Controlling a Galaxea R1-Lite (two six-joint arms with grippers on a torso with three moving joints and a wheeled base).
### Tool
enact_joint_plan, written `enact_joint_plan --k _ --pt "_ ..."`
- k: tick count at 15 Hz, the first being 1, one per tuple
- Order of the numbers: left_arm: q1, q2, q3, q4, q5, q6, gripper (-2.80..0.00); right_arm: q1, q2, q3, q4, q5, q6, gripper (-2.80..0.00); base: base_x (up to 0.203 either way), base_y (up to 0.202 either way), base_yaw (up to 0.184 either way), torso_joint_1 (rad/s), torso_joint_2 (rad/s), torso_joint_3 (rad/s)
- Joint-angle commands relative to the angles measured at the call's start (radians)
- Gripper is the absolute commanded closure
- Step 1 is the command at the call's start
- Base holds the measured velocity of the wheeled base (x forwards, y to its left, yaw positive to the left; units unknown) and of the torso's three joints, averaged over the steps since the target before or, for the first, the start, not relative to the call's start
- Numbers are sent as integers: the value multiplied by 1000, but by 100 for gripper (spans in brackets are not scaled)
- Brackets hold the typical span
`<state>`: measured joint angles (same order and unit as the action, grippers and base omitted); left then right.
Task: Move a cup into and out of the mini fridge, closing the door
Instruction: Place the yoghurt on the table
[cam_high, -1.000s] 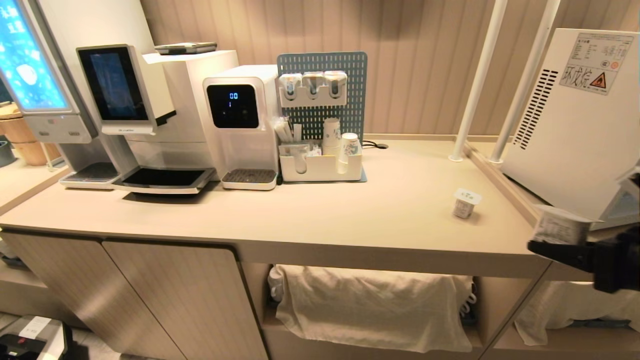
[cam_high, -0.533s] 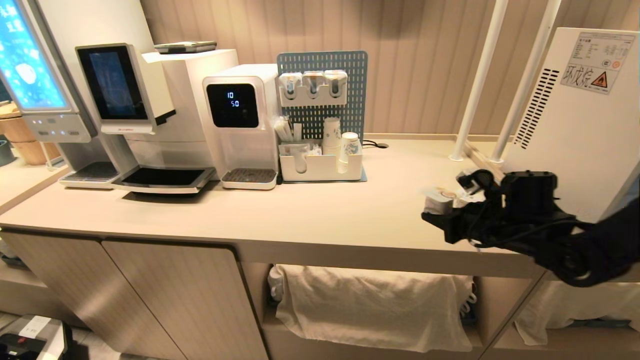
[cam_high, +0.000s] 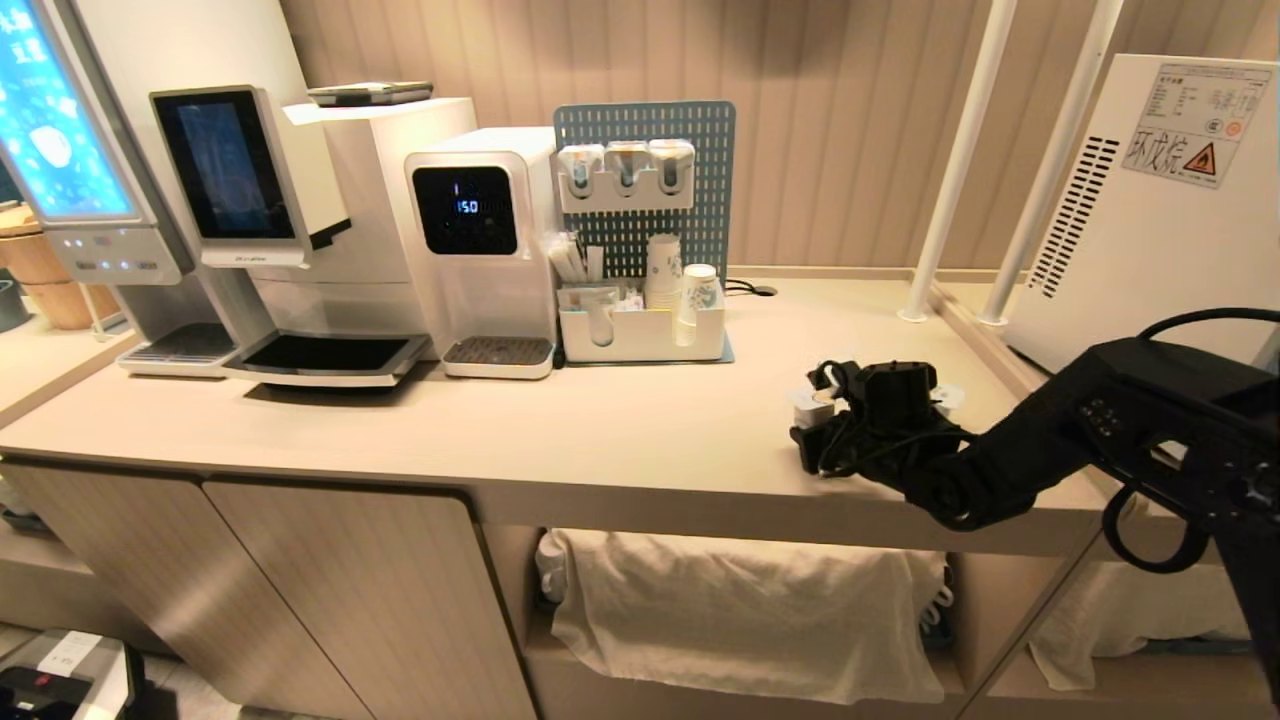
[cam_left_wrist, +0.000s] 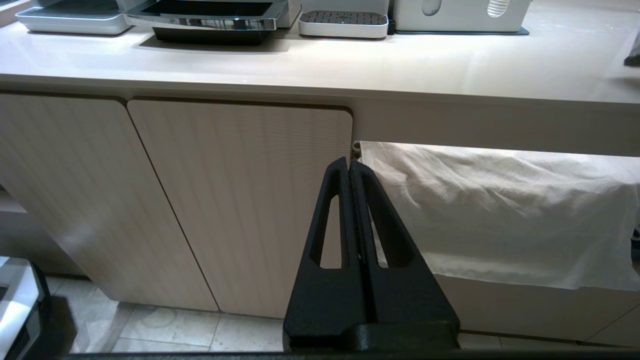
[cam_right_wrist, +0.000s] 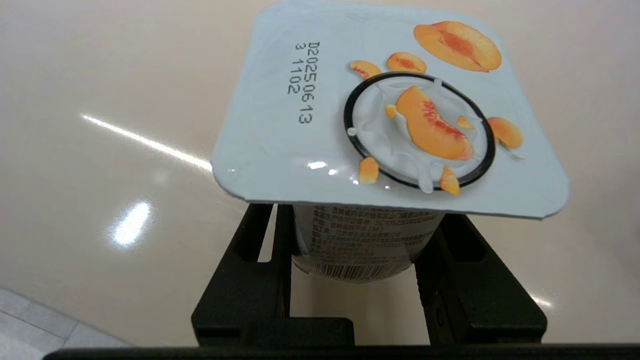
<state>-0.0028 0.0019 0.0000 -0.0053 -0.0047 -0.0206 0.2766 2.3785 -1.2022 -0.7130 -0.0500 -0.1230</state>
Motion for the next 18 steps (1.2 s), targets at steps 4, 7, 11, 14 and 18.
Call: enact_joint_plan --k 4,7,11,14,18 --pt "0 0 0 -1 0 -1 0 10 58 -43 73 -10 -6 0 0 0 0 0 0 0" --pt "0 0 0 -1 0 1 0 12 55 -49 93 -82 -9 0 0 0 0 0 0 0" --pt "0 0 0 -1 0 1 0 6 73 -48 106 -91 -1 0 0 0 0 0 0 0" --pt "0 0 0 -1 0 1 0 6 76 -61 106 -91 -1 0 0 0 0 0 0 0" --pt "0 0 0 -1 0 1 0 4 78 -69 108 -91 0 -280 0 0 0 0 0 0"
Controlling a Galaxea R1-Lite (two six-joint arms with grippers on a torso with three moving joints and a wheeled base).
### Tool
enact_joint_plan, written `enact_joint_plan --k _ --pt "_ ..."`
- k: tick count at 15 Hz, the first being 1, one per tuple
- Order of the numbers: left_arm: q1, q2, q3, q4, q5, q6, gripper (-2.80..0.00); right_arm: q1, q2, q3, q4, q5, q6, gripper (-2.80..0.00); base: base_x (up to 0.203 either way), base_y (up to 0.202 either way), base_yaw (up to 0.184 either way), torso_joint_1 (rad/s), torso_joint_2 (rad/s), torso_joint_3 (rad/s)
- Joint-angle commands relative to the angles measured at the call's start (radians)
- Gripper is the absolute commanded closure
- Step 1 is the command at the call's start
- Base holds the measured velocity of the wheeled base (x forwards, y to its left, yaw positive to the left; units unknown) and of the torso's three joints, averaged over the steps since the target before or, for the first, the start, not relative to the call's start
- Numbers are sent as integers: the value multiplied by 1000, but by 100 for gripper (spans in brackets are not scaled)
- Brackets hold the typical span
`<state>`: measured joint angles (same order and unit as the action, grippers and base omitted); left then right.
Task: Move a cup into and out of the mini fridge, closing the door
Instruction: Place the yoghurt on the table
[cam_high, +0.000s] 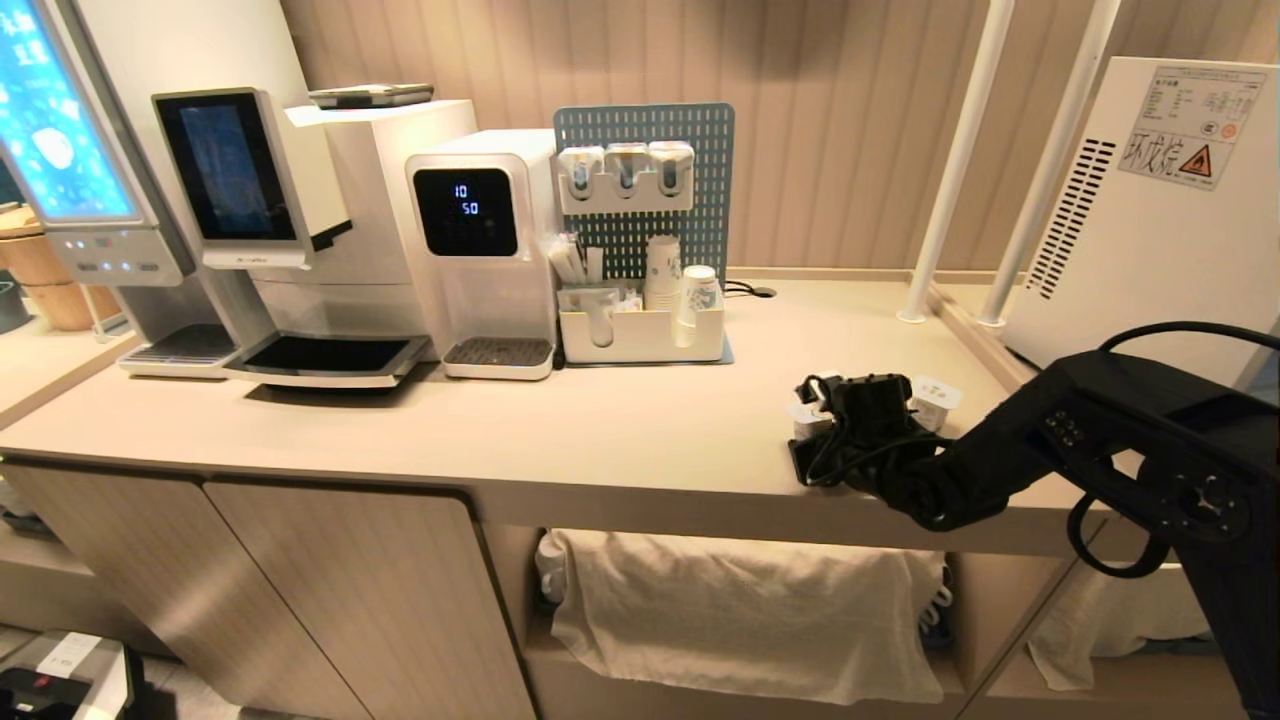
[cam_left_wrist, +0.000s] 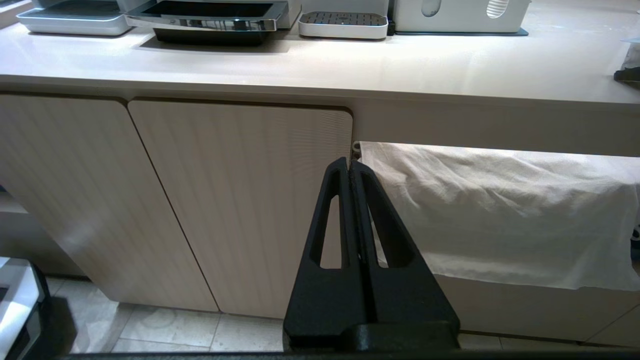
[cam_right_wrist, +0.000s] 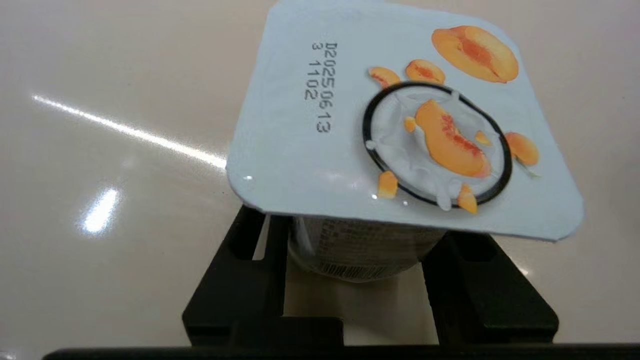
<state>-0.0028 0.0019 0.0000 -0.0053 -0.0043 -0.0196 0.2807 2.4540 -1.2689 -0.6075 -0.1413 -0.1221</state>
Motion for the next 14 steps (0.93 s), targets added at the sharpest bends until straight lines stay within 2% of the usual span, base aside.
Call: enact_joint_plan --k 1,6,8,11,14 --pt "0 0 0 -1 0 0 0 0 -2 2 1 0 -1 -280 0 0 0 0 0 0" --pt "0 0 0 0 0 0 0 -1 -15 14 -3 0 -1 -280 0 0 0 0 0 0" --pt "0 0 0 -1 0 0 0 -4 -60 71 -7 0 -2 -280 0 0 0 0 0 0" --pt "0 0 0 -1 0 -1 0 -6 -208 233 -12 9 -3 -280 0 0 0 0 0 0" --pt "0 0 0 -1 0 -2 0 -8 -421 472 -93 34 -1 -280 0 0 0 0 0 0"
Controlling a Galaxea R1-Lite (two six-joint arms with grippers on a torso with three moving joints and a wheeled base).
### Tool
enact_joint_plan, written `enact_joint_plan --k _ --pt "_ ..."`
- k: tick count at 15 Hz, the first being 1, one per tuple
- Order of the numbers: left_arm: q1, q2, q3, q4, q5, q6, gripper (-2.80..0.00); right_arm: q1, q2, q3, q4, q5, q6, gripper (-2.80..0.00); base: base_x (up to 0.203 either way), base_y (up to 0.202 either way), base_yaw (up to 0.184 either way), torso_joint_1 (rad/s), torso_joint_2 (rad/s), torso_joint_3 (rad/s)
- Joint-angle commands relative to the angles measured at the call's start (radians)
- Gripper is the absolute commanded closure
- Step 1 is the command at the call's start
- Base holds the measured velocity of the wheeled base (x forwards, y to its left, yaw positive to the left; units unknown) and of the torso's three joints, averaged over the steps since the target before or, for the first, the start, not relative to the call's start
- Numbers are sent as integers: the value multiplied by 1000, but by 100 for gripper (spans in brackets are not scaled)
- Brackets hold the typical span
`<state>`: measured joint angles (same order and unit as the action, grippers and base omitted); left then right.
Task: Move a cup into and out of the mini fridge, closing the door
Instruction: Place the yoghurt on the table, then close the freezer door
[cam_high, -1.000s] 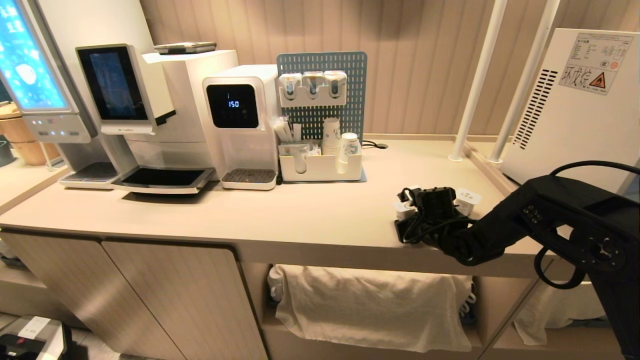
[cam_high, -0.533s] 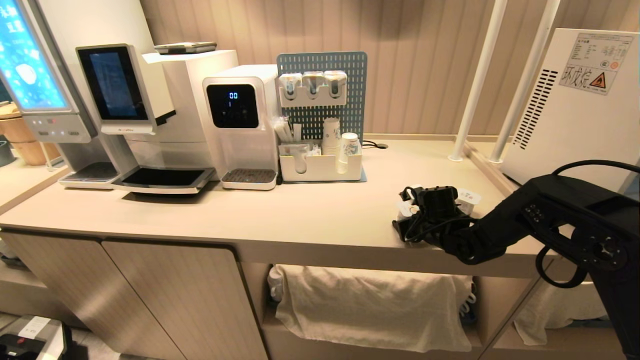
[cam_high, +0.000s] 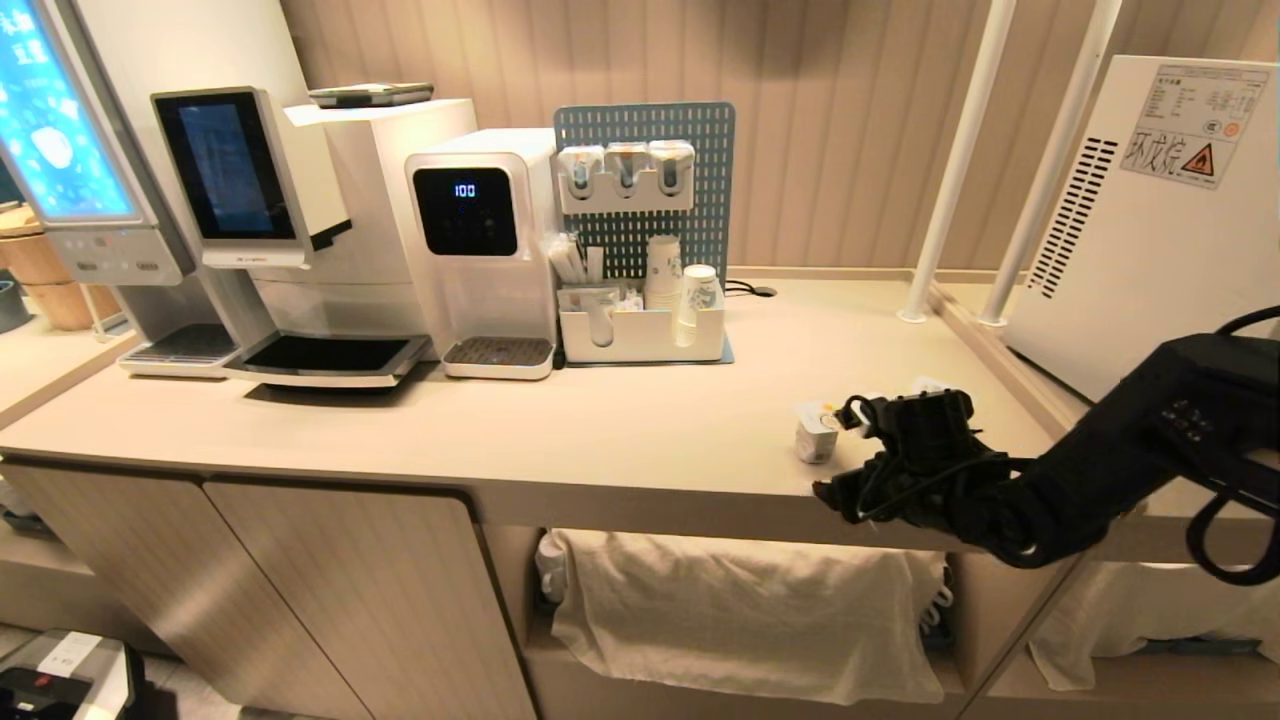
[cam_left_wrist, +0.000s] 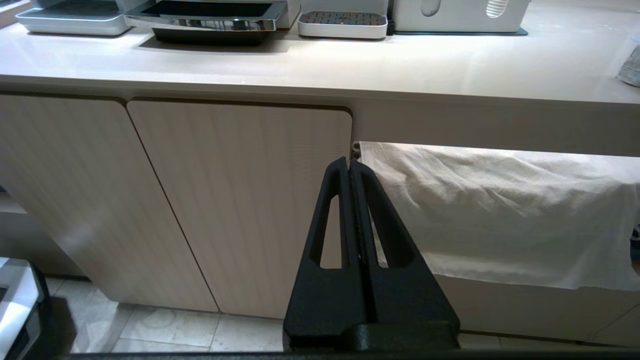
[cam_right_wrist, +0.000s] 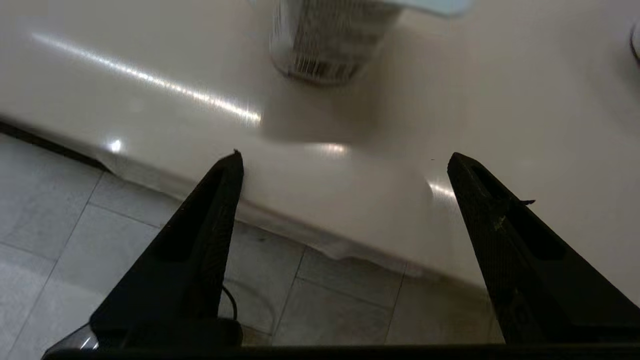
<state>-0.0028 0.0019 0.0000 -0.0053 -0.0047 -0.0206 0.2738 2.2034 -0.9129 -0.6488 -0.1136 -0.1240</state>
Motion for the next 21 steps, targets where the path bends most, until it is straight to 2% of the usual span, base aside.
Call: enact_joint_plan --k 1,2,6,8,10,13,16,18,19,21 --pt "0 0 0 -1 0 0 0 -1 -249 209 -86 12 1 -280 0 0 0 0 0 0" --pt "0 0 0 -1 0 0 0 -2 -342 313 -117 17 1 0 0 0 0 0 0 0" --pt "0 0 0 -1 0 -1 0 -18 -733 568 -154 31 61 0 0 0 0 0 0 0" --pt "0 0 0 -1 0 0 0 -36 -1009 642 -78 19 87 0 0 0 0 0 0 0" --pt "0 0 0 -1 0 -1 0 -48 -1299 655 136 -22 101 0 0 0 0 0 0 0" --pt "0 0 0 -1 0 -1 0 -60 -1726 592 643 -61 129 0 0 0 0 0 0 0" --pt "0 0 0 -1 0 -1 0 -83 -1921 554 950 -136 245 0 0 0 0 0 0 0" --pt "0 0 0 -1 0 -1 0 -208 -1915 543 1033 -132 278 0 0 0 0 0 0 0" --pt "0 0 0 -1 0 -1 0 -262 -1940 548 1056 -83 275 0 0 0 0 0 0 0" --pt "0 0 0 -1 0 -1 0 -272 -2071 576 1074 -33 264 0 0 0 0 0 0 0"
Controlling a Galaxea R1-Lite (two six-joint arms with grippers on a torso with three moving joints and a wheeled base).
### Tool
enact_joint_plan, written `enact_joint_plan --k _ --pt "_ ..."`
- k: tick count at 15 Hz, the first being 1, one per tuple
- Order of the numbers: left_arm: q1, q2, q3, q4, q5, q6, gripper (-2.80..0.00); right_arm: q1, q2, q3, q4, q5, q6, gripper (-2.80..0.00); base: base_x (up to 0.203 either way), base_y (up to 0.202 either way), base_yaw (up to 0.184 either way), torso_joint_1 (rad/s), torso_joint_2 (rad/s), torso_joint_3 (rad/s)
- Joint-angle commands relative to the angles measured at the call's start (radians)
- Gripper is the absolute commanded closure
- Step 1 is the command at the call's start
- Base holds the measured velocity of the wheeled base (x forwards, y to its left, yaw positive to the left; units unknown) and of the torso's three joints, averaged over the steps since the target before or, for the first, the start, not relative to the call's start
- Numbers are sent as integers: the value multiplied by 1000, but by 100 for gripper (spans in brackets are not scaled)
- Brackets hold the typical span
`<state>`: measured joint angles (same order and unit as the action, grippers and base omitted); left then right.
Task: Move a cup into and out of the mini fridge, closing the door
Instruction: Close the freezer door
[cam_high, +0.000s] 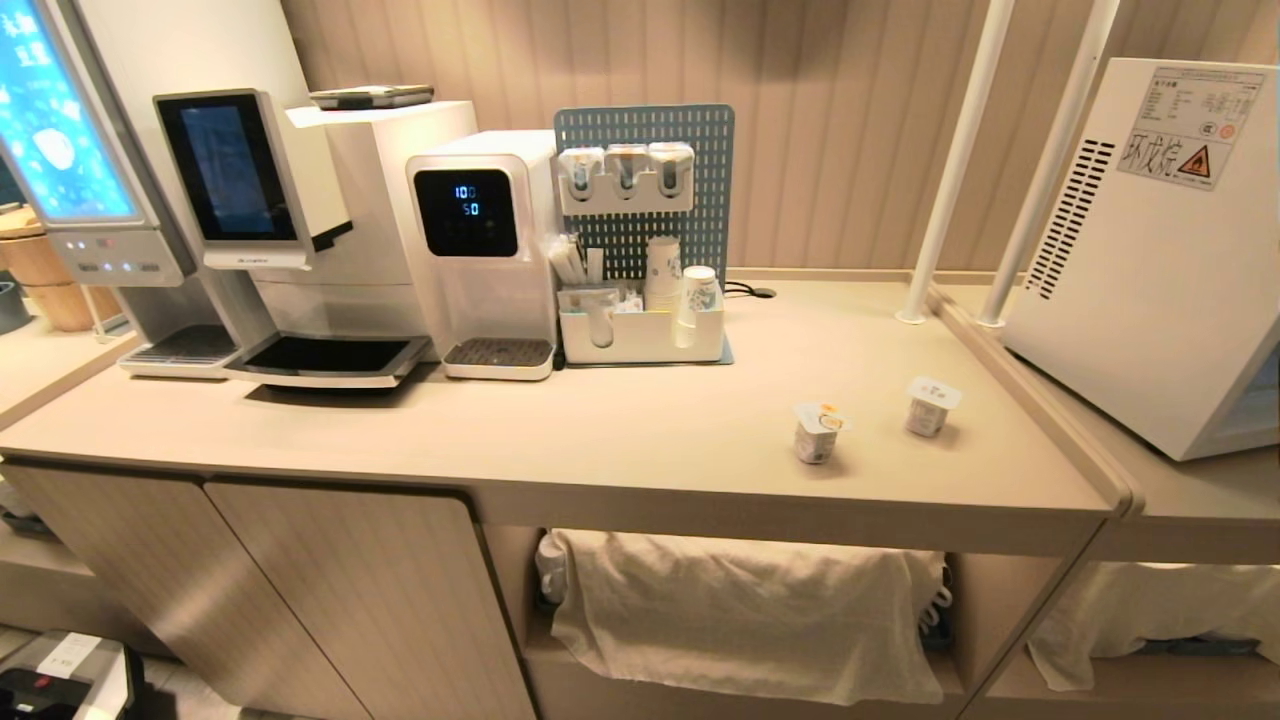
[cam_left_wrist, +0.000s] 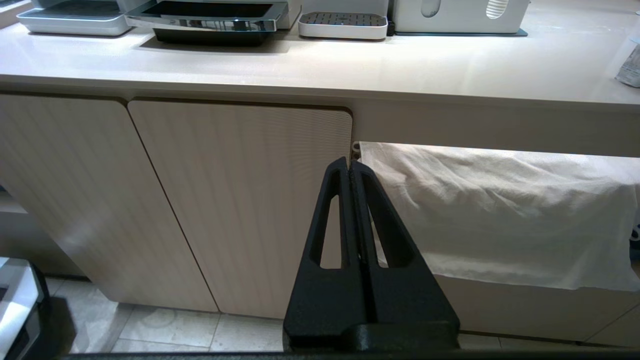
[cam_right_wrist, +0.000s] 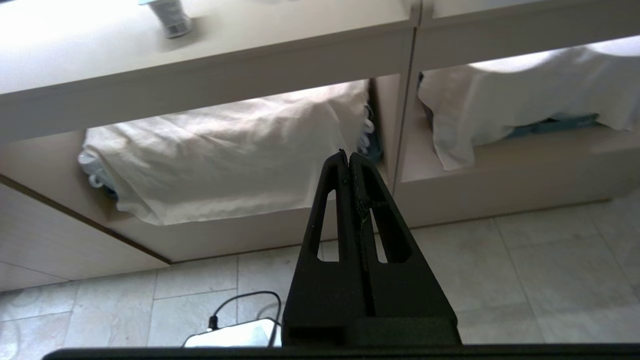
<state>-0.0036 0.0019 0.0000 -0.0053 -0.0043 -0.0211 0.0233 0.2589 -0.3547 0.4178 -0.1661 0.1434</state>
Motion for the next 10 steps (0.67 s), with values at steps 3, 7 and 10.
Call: enact_joint_plan --k 3,7,10 --pt "1 0 0 -1 0 0 0 -21 -261 209 -192 80 -33 0 0 0 0 0 0 0" --pt "1 0 0 -1 0 0 0 -20 -259 341 -388 173 -217 0 0 0 0 0 0 0" --pt "1 0 0 -1 0 1 0 -20 -257 341 -381 169 -203 0 0 0 0 0 0 0"
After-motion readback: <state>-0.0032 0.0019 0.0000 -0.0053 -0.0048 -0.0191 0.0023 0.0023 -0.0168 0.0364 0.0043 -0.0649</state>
